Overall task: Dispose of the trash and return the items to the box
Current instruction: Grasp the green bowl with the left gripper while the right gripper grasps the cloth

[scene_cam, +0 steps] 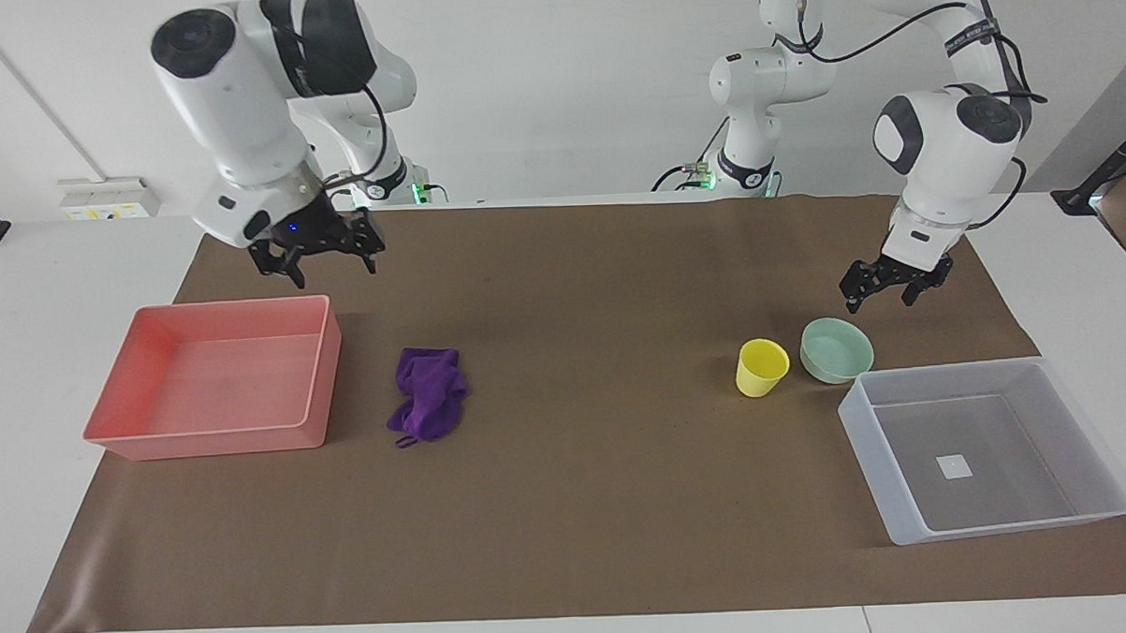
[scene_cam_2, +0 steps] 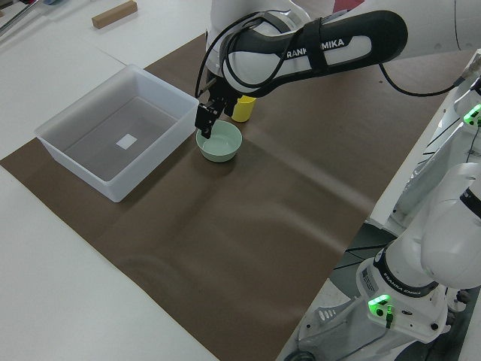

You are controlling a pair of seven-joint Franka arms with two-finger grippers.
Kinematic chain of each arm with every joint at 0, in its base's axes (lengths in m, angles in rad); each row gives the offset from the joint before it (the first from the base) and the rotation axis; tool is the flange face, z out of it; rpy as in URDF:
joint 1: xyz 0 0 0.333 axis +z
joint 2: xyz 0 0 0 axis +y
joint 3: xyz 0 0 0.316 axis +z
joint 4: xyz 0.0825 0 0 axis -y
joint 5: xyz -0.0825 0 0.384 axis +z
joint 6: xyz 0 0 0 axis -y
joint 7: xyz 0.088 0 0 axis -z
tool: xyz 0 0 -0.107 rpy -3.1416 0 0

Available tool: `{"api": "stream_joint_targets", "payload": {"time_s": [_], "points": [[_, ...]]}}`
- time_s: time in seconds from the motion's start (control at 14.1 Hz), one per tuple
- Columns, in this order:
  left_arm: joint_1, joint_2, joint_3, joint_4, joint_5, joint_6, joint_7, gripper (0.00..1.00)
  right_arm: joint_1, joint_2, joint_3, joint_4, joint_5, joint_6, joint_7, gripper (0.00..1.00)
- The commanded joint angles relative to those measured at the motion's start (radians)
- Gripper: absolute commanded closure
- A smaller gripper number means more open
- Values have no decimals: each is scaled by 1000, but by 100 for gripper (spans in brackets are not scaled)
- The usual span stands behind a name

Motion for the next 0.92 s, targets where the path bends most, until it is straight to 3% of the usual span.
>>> {"api": "stream_joint_targets", "payload": {"time_s": [0.0, 0.21, 0.28, 0.35, 0.42, 0.57, 0.64, 0.71, 0.78, 0.85], "points": [[8, 37, -4, -43, 15, 91, -7, 1, 25, 89, -2, -56, 7, 170, 46, 0], [10, 77, -4, -74, 15, 144, -6, 3, 42, 158, -2, -140, 7, 330, 53, 0], [10, 80, -4, -95, 15, 181, -19, 24, 45, 179, -2, -148, 7, 353, 53, 0], [8, 85, -3, -105, 15, 204, -39, 78, 46, 196, -2, -163, 7, 372, 53, 0], [8, 98, -4, -103, 15, 210, -36, 97, 46, 201, -2, -197, 7, 408, 53, 0], [8, 99, -3, -103, 15, 211, -36, 98, 46, 209, -2, -241, 7, 496, 53, 4], [8, 100, -3, -102, 15, 206, -36, 99, 43, 210, -2, -249, 7, 499, 50, 19], [0, 99, -1, -92, 15, 185, -36, 100, 43, 210, -2, -249, 7, 487, 51, 42], [-3, 68, -1, -74, 15, 105, -36, 100, 43, 209, -2, -249, 7, 472, 51, 67], [-4, 19, -4, -31, 16, -12, -35, 100, 43, 209, -2, -248, 7, 459, 53, 83]]}}
